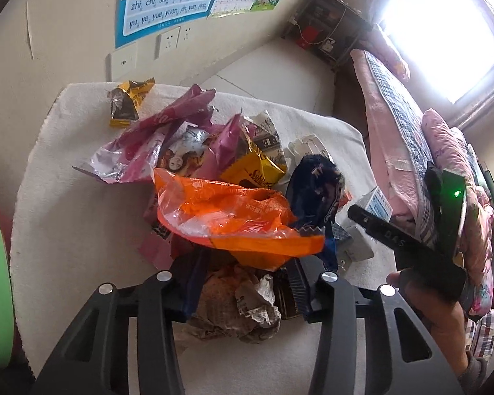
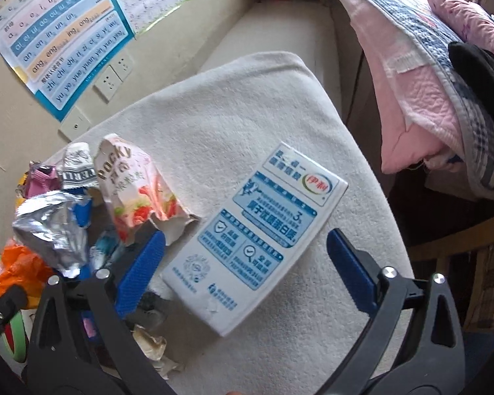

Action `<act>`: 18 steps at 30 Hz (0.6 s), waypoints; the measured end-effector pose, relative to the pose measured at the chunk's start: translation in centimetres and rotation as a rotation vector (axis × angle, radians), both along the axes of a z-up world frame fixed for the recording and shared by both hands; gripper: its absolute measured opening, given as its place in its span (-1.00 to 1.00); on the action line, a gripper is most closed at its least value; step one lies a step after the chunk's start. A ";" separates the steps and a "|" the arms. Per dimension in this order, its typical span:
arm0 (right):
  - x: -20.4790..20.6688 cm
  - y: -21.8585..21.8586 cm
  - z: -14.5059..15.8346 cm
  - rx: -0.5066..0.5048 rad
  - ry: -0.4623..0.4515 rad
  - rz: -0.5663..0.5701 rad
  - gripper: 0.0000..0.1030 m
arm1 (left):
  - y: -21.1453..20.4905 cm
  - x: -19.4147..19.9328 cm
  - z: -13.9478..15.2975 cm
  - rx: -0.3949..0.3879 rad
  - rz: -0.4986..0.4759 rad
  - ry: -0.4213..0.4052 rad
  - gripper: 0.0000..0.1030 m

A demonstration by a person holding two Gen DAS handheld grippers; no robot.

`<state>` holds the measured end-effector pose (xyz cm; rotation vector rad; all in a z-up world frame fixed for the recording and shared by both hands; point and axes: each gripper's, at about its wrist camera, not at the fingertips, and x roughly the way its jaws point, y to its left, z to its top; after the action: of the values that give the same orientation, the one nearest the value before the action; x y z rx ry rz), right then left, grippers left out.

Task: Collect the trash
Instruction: 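Grasp the orange wrapper with the left tool while the right tool grasps the white milk carton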

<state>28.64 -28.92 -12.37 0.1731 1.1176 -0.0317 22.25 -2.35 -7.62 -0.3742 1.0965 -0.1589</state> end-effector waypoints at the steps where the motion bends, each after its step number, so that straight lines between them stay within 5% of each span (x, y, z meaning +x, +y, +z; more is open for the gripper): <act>1: 0.0 0.0 -0.2 0.011 0.003 0.004 0.68 | 0.1 0.0 0.0 0.000 -0.002 0.000 -0.21; 10: -1.4 -0.3 0.6 0.029 -0.015 0.062 0.16 | 0.5 -1.0 1.1 0.028 -0.023 -0.030 -0.31; 11: -1.7 -0.3 0.7 0.023 -0.017 0.070 0.14 | 0.6 -1.1 1.2 0.028 -0.025 -0.031 -0.79; 18: -4.0 -0.4 2.7 -0.026 -0.068 0.108 0.10 | 1.3 -2.6 1.6 0.045 -0.029 -0.045 -0.84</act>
<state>24.68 -29.31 -9.67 0.0899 1.0569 0.0557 19.62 -1.02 -6.03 -0.3132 1.0599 -0.1673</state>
